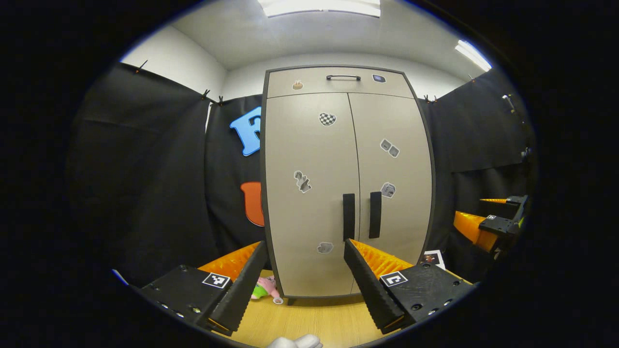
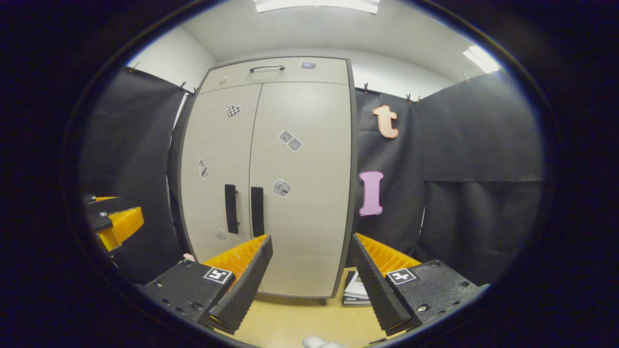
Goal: Open the right door of the double-door shoe cabinet with the right hand, and open the left door with the left hand.
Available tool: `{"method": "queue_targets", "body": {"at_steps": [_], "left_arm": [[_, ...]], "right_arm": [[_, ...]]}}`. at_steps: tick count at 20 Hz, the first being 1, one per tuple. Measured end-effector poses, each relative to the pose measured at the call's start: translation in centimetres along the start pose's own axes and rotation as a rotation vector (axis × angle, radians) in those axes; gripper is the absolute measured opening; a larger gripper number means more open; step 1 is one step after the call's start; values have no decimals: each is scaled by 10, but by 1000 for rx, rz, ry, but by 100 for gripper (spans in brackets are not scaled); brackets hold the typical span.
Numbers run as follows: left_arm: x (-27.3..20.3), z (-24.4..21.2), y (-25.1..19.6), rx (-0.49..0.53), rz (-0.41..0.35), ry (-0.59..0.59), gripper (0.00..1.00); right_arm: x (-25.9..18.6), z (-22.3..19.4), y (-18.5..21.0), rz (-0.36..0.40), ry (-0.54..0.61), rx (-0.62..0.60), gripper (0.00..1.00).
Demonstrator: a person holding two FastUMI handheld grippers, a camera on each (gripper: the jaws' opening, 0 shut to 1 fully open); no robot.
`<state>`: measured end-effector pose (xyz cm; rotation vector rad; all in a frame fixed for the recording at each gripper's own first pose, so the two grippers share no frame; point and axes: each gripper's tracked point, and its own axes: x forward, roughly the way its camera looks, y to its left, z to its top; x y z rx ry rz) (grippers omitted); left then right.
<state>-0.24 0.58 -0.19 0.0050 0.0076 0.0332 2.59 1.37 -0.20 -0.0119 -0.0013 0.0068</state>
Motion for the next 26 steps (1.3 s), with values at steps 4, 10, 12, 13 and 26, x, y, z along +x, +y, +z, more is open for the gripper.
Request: {"method": "queue_targets", "body": {"at_steps": [4,10,12,13,26], "left_arm": [[-17,-3,19,-7,31,-3,96],[-41,-15,47,4,108,21,96],[-51,-18,56,6,134,29,96],[-55,-20,60,10,149,35,96],[-76,-29,102,18,276,67,96]], "right_arm": [[28,-6,20,28,11,3,100],[88,-8,63,89,7,-6,100],[111,-10,75,96,13,-2,100],[122,-12,80,98,18,-4,100],[221,-14,120,64,75,11,78]]}}
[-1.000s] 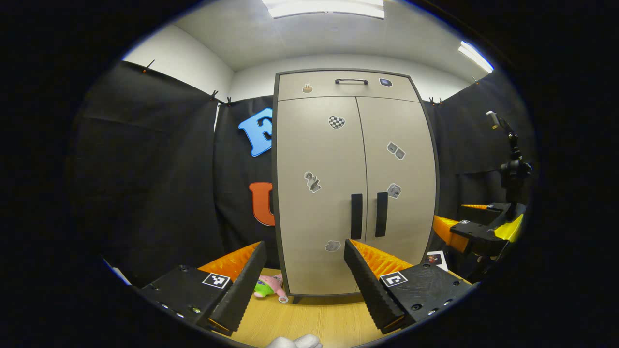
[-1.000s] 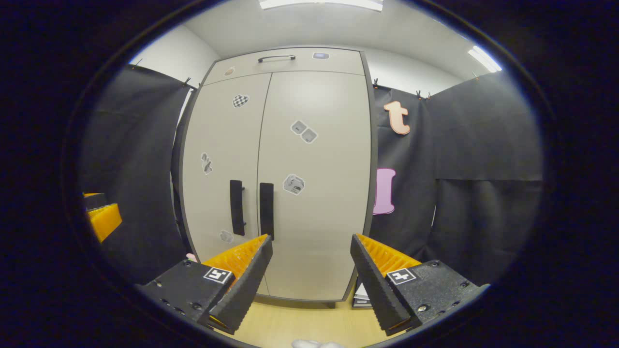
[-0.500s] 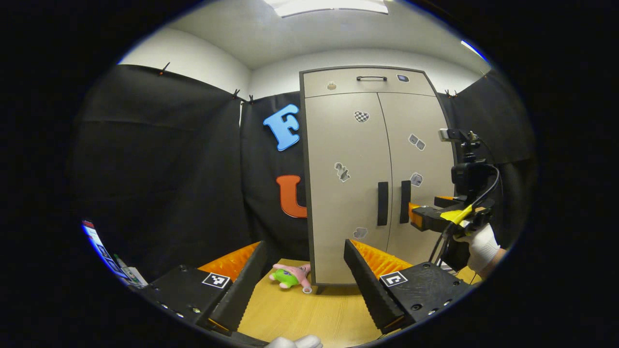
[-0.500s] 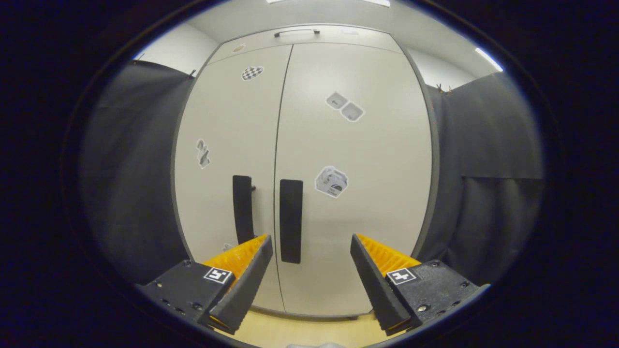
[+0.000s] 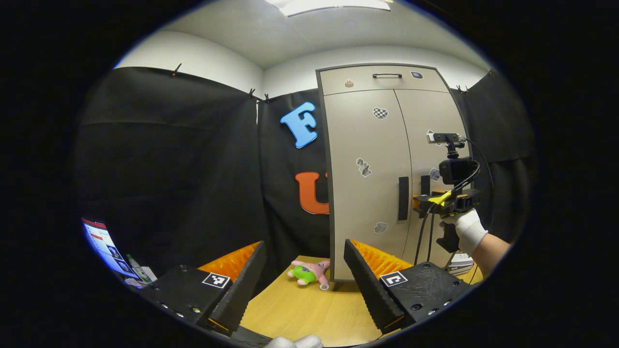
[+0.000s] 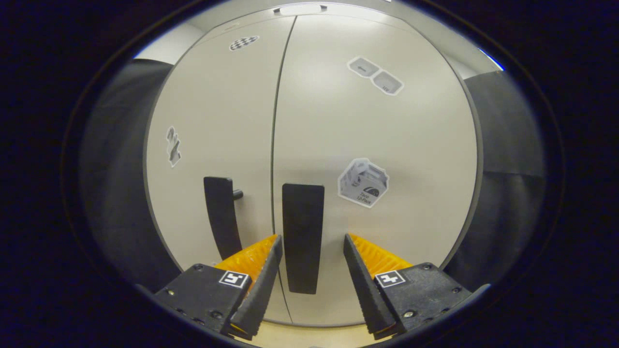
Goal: Open the right door of the double-door shoe cabinet with the right hand, and open the left door with the left hand.
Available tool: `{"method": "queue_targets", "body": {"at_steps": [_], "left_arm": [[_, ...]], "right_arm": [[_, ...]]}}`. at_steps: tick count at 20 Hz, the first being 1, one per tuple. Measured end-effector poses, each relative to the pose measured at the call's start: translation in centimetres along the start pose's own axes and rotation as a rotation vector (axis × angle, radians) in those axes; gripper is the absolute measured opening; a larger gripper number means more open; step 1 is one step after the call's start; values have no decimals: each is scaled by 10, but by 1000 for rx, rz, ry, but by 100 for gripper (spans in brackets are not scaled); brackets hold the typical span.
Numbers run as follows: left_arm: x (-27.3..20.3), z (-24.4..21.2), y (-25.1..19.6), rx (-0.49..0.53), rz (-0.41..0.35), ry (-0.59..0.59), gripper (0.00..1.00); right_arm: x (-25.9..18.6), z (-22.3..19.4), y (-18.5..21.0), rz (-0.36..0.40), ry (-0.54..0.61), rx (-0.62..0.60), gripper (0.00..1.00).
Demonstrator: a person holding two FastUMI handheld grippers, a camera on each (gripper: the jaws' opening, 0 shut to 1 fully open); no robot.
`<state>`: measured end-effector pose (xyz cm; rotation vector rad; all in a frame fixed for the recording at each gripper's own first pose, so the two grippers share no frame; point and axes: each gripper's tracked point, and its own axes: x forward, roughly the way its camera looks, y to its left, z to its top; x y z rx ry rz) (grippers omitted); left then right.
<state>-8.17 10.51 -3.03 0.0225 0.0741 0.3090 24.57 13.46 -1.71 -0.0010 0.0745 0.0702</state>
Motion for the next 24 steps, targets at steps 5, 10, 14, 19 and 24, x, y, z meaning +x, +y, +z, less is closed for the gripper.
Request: {"method": "queue_targets", "body": {"at_steps": [5,10,14,19,24], "left_arm": [[-2,2,-7,-6,-17,-6,96],[-6,4,-12,-22,-37,-18,96],[-12,4,-13,-23,-48,-24,96],[-21,2,-14,-27,-62,-27,96],[-26,1,-22,-21,-92,-32,96]], "right_arm": [[1,-3,9,18,17,-2,34],[-3,-3,9,20,19,-18,23],[-12,-2,9,56,18,-25,19],[-31,-1,8,85,11,-34,18],[-67,-10,-2,102,18,-19,18]]}}
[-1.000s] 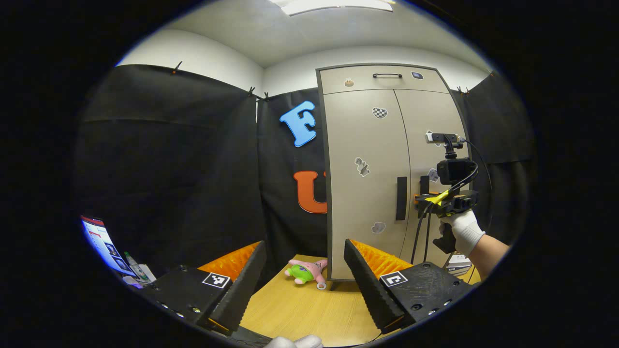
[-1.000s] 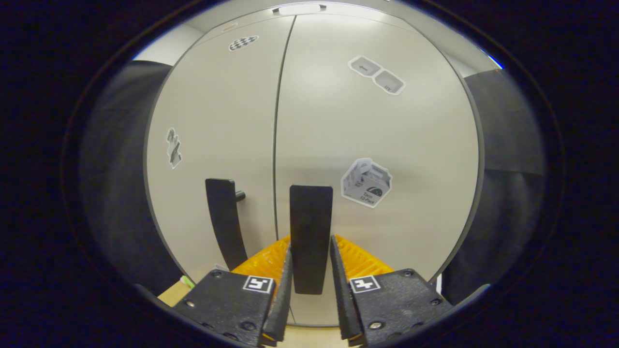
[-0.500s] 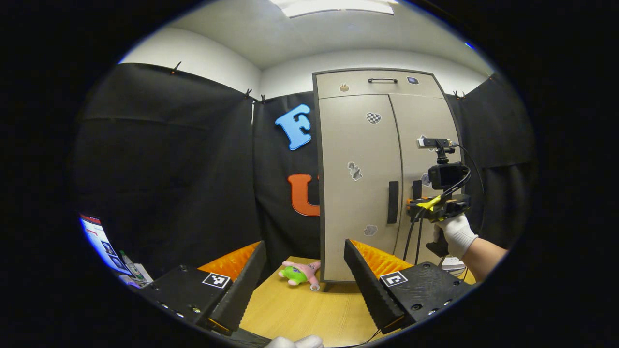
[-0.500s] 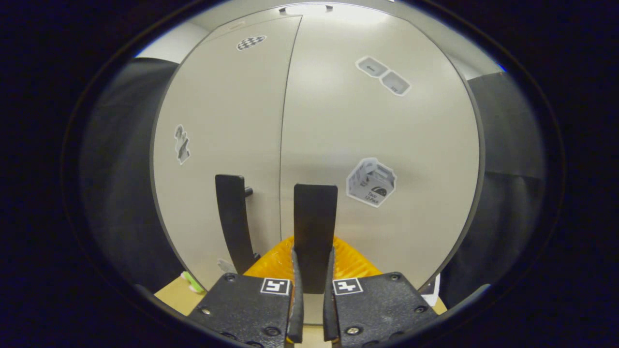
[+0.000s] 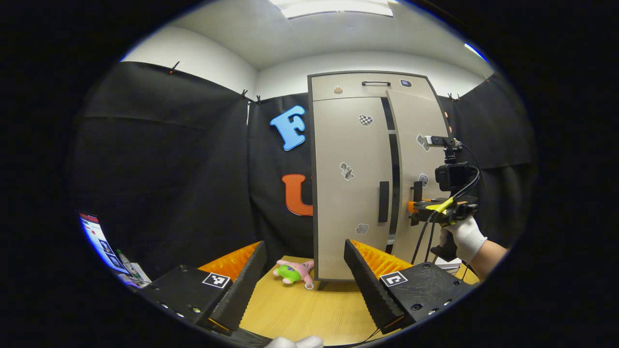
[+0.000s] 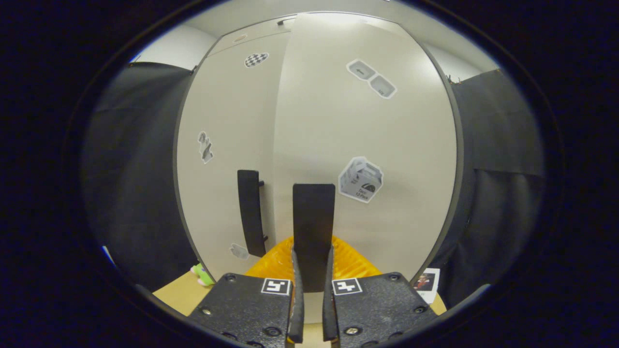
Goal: Open the right door of the double-door shoe cabinet with the right hand, and open the left door with the left hand.
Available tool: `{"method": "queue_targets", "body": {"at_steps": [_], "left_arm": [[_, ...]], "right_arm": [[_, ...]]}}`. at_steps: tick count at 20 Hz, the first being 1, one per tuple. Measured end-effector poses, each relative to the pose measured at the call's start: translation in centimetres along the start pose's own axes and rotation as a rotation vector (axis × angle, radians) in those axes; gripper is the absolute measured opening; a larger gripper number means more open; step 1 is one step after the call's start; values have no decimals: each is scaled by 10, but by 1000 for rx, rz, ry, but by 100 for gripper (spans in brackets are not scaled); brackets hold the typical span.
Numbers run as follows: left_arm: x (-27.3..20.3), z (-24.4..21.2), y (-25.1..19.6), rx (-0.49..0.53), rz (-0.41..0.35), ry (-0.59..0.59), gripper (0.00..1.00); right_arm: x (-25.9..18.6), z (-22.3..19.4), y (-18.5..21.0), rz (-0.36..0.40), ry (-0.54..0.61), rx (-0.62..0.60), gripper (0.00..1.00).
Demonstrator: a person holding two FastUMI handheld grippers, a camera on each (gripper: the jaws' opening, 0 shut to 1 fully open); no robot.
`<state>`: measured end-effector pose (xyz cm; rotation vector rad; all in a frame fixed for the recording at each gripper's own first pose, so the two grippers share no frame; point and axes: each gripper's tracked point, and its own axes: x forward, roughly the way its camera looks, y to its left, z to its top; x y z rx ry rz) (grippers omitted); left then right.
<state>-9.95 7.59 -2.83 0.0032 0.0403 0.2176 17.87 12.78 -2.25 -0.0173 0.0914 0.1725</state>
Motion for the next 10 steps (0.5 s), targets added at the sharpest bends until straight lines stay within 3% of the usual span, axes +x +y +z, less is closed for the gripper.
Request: {"method": "queue_targets", "body": {"at_steps": [10], "left_arm": [[0,0,-29,1,-73,-4,96]], "right_arm": [[-62,-12,-31,29,5,18,18]]}}
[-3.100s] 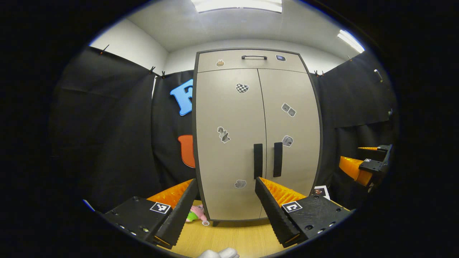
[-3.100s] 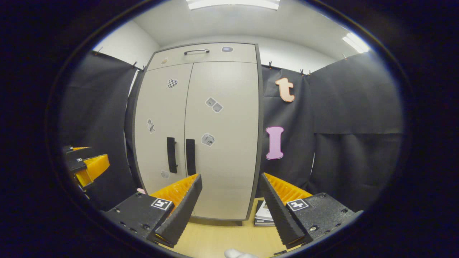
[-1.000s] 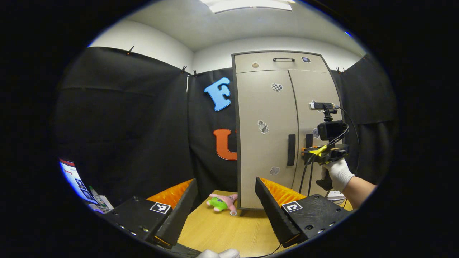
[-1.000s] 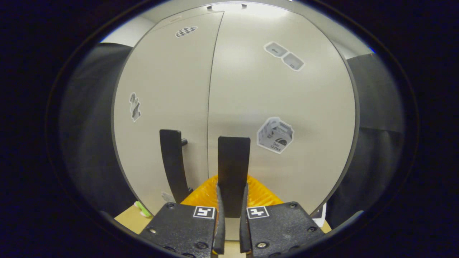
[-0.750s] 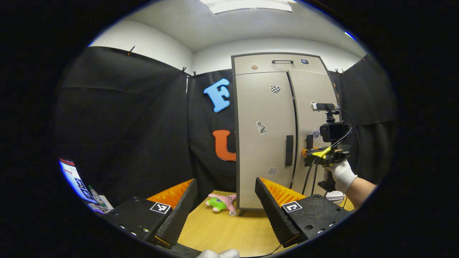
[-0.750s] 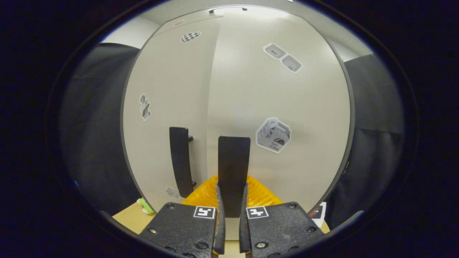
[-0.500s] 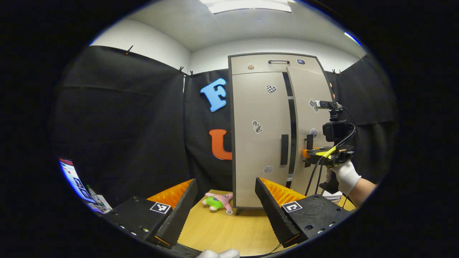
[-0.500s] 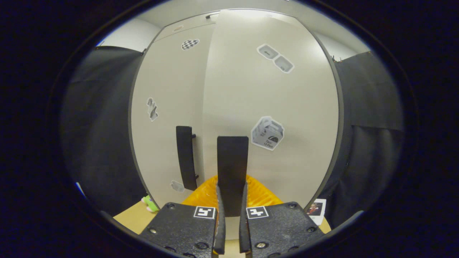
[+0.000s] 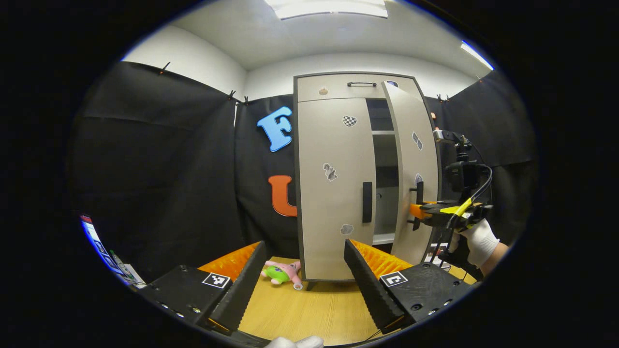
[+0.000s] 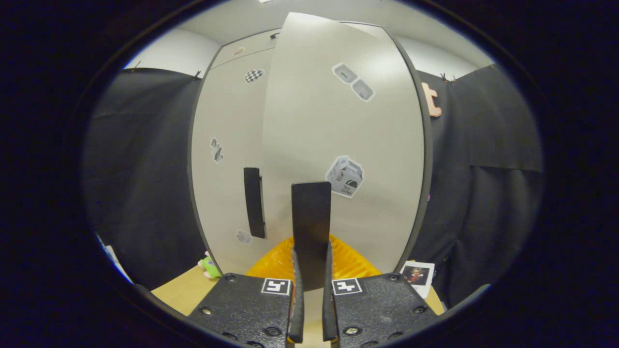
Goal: Open the right door of the double-door shoe cabinet with the right hand, and open the left door with the left hand.
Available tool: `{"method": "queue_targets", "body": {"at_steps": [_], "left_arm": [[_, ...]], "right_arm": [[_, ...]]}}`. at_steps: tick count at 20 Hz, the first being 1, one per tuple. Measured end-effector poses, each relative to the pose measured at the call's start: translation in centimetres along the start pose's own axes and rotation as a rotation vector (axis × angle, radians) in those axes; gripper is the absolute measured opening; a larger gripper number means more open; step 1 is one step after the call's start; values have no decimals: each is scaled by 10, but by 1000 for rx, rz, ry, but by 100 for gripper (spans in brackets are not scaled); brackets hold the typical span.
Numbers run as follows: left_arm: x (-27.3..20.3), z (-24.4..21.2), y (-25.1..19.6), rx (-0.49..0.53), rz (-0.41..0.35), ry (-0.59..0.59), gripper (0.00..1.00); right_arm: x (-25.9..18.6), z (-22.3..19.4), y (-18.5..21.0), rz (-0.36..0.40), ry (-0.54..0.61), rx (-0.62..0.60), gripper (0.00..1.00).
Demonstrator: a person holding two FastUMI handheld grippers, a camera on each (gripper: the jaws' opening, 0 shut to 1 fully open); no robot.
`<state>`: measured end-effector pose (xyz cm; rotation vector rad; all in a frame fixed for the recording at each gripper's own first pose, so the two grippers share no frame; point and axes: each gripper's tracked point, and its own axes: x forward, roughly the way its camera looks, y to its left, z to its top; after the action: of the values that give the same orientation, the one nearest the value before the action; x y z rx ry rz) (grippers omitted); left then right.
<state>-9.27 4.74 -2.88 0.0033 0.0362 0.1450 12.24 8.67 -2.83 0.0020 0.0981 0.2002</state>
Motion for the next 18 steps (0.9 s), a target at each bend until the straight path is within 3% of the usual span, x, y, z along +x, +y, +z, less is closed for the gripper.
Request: {"method": "queue_targets", "body": {"at_steps": [10,18], "left_arm": [[16,1,-45,1,-109,8,96],[21,1,-72,-1,-171,8,96]], "right_arm": [[-51,-7,-41,-16,-5,13,17],[-75,-11,-74,-81,-12,14,16]]}}
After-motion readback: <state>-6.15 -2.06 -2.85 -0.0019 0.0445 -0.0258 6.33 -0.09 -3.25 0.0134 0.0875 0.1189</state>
